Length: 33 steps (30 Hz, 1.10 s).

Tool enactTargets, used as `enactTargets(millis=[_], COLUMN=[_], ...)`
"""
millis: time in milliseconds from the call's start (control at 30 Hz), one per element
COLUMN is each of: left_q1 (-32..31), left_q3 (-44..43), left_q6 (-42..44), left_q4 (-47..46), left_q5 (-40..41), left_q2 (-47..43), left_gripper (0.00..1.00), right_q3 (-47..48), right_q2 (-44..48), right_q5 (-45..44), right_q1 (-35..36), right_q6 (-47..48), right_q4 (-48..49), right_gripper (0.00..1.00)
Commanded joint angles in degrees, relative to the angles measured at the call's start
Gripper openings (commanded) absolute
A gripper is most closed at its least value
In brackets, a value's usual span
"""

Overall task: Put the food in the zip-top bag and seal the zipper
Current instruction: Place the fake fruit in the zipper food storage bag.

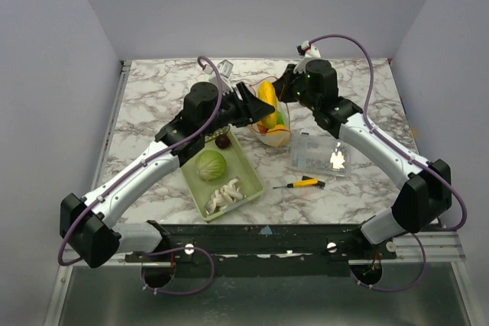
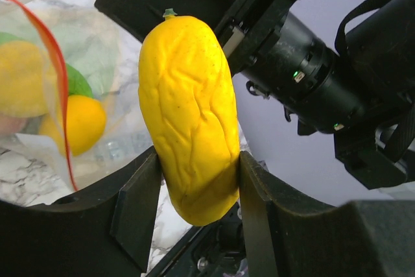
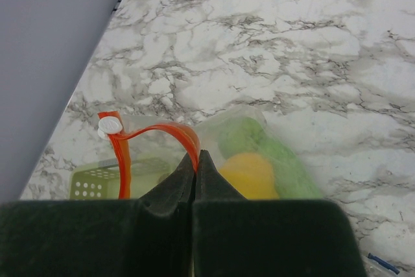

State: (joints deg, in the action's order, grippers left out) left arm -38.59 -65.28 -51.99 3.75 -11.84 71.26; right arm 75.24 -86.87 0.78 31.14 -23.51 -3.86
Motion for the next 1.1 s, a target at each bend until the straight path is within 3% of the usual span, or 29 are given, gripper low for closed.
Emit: enactTargets(millis=[0, 467, 567, 800, 900, 1067], left_q1=[0.1, -3.1, -3.6, -3.6, -3.6, -3.5], left_q3=[-5.5, -20.2, -20.1, -24.8, -25.2, -25.0], left_q6=[-2.7, -2.2, -2.5, 0.4, 1.9, 5.8], left_q4=[-0.7, 25.0, 25.9, 30.8, 31.3, 31.4], left_q5=[-0.4, 20.1, 23.5, 23.3, 21.8, 18.1], left_q2=[4.3, 17.0, 17.2, 19.2, 17.9, 14.2], left_gripper=[0.00, 0.03, 0.19, 0.74, 0.81, 0.82], right_q3=[-0.9, -2.7, -2.6, -2.7, -2.7, -2.4], right_q2=[2.6, 4.2, 4.1, 4.3, 4.3, 4.3], right_q5=[0.4, -3.3, -3.6, -3.6, -3.9, -4.9], right_q1=[0.2, 0.2, 0.2, 0.2, 0.2, 0.2], right_q6=[-2.0, -7.6, -7.4, -6.0, -5.3, -3.1], right_q4=[4.2, 7.3, 7.1, 7.0, 6.7, 5.9], right_gripper=[0.01, 0.01, 0.01, 0.01, 0.01, 0.01])
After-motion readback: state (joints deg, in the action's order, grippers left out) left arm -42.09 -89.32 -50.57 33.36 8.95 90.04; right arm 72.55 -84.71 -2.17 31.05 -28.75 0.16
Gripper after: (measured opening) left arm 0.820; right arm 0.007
